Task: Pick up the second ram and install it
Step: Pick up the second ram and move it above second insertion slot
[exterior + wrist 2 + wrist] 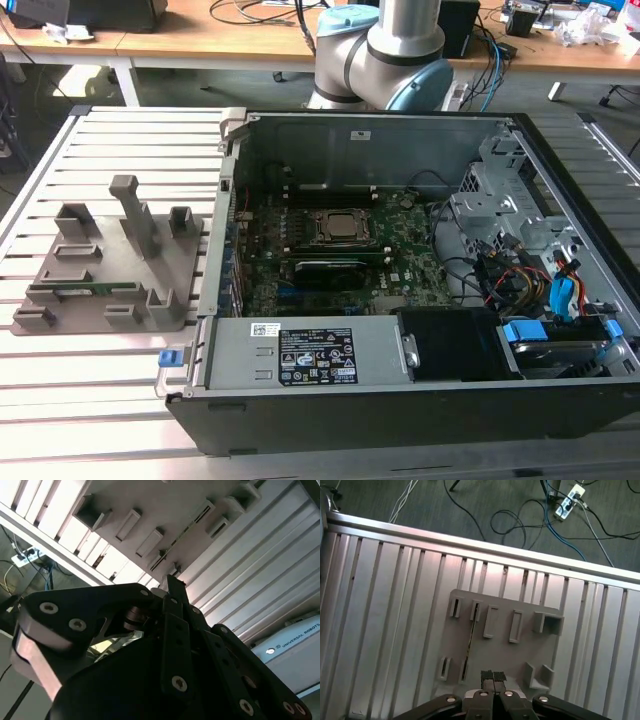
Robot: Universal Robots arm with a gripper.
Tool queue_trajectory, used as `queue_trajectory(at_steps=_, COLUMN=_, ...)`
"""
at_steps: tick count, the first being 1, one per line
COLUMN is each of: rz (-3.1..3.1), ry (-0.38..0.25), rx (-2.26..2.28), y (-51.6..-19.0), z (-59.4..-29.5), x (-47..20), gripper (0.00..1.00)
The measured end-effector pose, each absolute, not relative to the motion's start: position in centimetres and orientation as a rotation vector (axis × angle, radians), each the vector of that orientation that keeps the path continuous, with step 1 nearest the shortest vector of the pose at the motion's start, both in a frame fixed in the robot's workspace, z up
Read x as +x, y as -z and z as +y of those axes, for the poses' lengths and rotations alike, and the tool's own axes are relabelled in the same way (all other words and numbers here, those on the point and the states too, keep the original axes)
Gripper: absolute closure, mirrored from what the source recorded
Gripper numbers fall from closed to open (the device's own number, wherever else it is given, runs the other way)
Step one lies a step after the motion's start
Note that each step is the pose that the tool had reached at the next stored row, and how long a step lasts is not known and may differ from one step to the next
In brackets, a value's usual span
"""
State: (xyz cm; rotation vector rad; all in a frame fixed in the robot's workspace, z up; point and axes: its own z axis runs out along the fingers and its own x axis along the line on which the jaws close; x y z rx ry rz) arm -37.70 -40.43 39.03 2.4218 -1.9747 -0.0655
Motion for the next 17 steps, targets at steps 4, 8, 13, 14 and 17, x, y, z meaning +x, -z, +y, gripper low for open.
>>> queue_trajectory(at_steps=4, rz=-1.929, ry=0.065, rx=2.457, y=-39.02, z=-40.42, x=-37.7, gripper=0.89)
queue_trajectory(at_steps=8, rz=-1.861, ry=0.064, rx=2.508, y=-39.03, z=-40.42, x=-37.7, gripper=0.89)
queue_trajectory(at_steps=13, rz=-1.755, ry=0.063, rx=2.581, y=-39.02, z=-40.4, x=-37.7, gripper=0.89)
queue_trajectory(at_steps=14, rz=-1.732, ry=0.063, rx=2.597, y=-39.03, z=-40.4, x=-37.7, gripper=0.89)
queue_trajectory(at_steps=17, rz=-1.676, ry=0.062, rx=2.632, y=-39.03, z=-40.38, x=-37.7, gripper=0.89)
